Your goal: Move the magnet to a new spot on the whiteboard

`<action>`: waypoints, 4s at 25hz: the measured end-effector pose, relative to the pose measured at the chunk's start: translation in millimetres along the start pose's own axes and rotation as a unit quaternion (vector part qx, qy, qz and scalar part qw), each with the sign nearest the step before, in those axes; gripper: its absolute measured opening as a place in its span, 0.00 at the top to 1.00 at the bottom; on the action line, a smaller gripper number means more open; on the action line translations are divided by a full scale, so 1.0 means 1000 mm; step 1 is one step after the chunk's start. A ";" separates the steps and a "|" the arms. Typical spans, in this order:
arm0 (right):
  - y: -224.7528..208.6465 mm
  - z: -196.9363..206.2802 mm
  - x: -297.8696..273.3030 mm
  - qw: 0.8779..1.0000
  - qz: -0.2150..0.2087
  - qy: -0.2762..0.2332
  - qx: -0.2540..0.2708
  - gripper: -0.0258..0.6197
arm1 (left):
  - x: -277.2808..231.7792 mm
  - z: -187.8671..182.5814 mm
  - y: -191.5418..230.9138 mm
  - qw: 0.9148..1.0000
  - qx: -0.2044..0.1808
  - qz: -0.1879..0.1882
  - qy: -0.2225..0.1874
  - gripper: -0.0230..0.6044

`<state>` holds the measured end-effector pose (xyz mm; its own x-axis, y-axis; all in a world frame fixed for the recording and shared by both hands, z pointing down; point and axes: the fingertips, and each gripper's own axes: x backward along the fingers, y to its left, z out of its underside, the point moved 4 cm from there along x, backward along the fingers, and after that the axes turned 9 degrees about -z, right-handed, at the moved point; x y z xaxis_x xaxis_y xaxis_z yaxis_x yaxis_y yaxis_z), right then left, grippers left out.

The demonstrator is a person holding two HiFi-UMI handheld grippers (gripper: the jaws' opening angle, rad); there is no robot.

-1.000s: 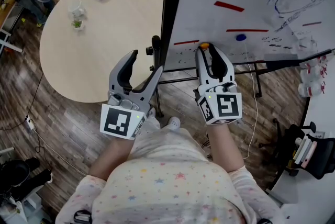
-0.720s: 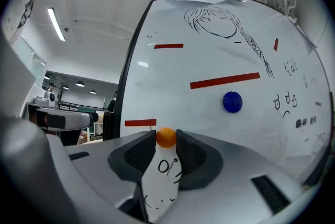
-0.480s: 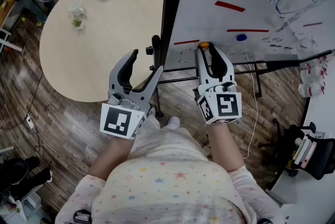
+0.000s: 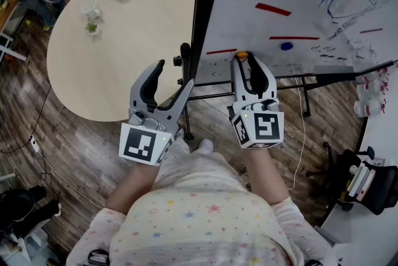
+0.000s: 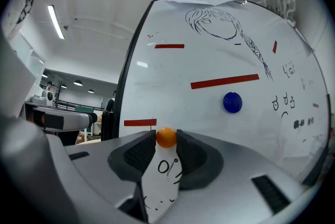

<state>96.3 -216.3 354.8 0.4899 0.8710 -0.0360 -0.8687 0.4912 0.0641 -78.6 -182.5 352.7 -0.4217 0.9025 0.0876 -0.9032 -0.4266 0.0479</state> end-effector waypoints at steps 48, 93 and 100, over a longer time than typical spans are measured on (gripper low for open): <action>-0.004 -0.038 0.032 0.998 -0.008 -0.048 0.025 0.79 | 0.014 -0.031 0.000 0.998 -0.028 -0.035 -0.037 0.65; -0.016 -0.006 0.077 0.999 0.028 -0.016 -0.005 0.96 | 0.006 0.004 -0.021 1.000 0.005 0.009 -0.006 0.93; -0.015 -0.003 0.078 1.000 0.028 -0.012 -0.006 0.96 | 0.005 0.006 -0.020 1.000 0.005 0.008 -0.006 0.93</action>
<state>147.4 -155.3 347.9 0.4423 0.8968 -0.0092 -0.8953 0.4422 0.0540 -61.9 -170.1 358.3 -0.4347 0.8949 0.1009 -0.8955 -0.4414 0.0568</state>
